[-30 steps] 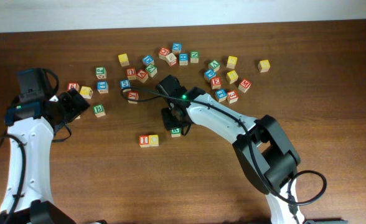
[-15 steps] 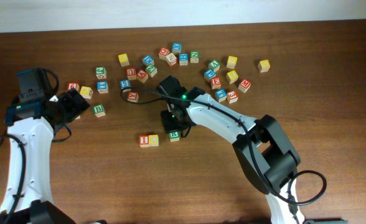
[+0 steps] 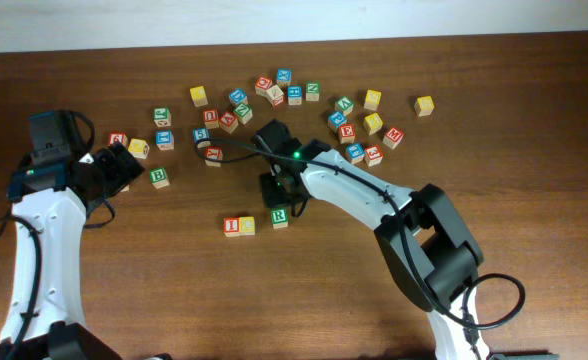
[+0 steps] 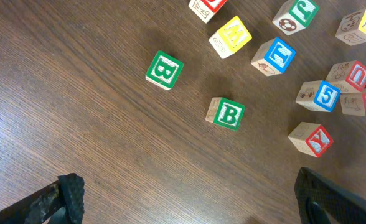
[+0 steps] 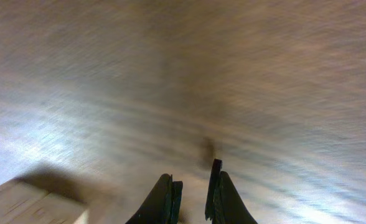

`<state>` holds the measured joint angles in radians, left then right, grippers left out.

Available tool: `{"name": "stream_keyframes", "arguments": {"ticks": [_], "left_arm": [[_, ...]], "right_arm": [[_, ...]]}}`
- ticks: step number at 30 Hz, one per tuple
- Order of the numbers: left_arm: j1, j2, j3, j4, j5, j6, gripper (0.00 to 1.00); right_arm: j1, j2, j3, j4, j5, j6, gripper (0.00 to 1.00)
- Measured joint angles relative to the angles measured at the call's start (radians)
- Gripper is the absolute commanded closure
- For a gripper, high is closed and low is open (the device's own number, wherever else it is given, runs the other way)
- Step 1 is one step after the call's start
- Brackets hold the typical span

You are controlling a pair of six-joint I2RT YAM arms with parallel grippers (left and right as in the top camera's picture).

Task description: Spell out ICRA

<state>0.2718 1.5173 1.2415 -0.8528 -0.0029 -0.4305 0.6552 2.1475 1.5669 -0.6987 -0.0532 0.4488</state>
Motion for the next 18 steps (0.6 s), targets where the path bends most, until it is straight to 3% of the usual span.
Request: {"name": "stream_keyframes", "arguments": {"ticks": [5, 8, 10, 11, 15, 17, 18], "left_arm": [[0.000, 0.000, 0.000, 0.000, 0.000, 0.000, 0.01], [0.000, 0.000, 0.000, 0.000, 0.000, 0.000, 0.01], [0.000, 0.000, 0.000, 0.000, 0.000, 0.000, 0.01], [0.000, 0.000, 0.000, 0.000, 0.000, 0.000, 0.01], [0.000, 0.000, 0.000, 0.000, 0.000, 0.000, 0.01], [0.000, 0.000, 0.000, 0.000, 0.000, 0.000, 0.01], [0.000, 0.000, 0.000, 0.000, 0.000, 0.000, 0.01]], "right_arm": [[-0.035, 0.000, 0.000, -0.021, 0.097, 0.000, 0.89], [-0.056, 0.000, 0.000, -0.045, 0.117, 0.001, 0.80], [-0.069, 0.000, 0.000, -0.062, 0.124, 0.001, 0.62], [-0.074, 0.000, 0.000, -0.068, 0.126, 0.000, 0.46], [-0.079, 0.000, 0.000, -0.076, 0.138, -0.004, 0.24], [-0.079, 0.000, 0.000, -0.077, 0.146, -0.007, 0.20], [-0.079, 0.000, 0.000, -0.076, 0.154, -0.005, 0.10]]}}
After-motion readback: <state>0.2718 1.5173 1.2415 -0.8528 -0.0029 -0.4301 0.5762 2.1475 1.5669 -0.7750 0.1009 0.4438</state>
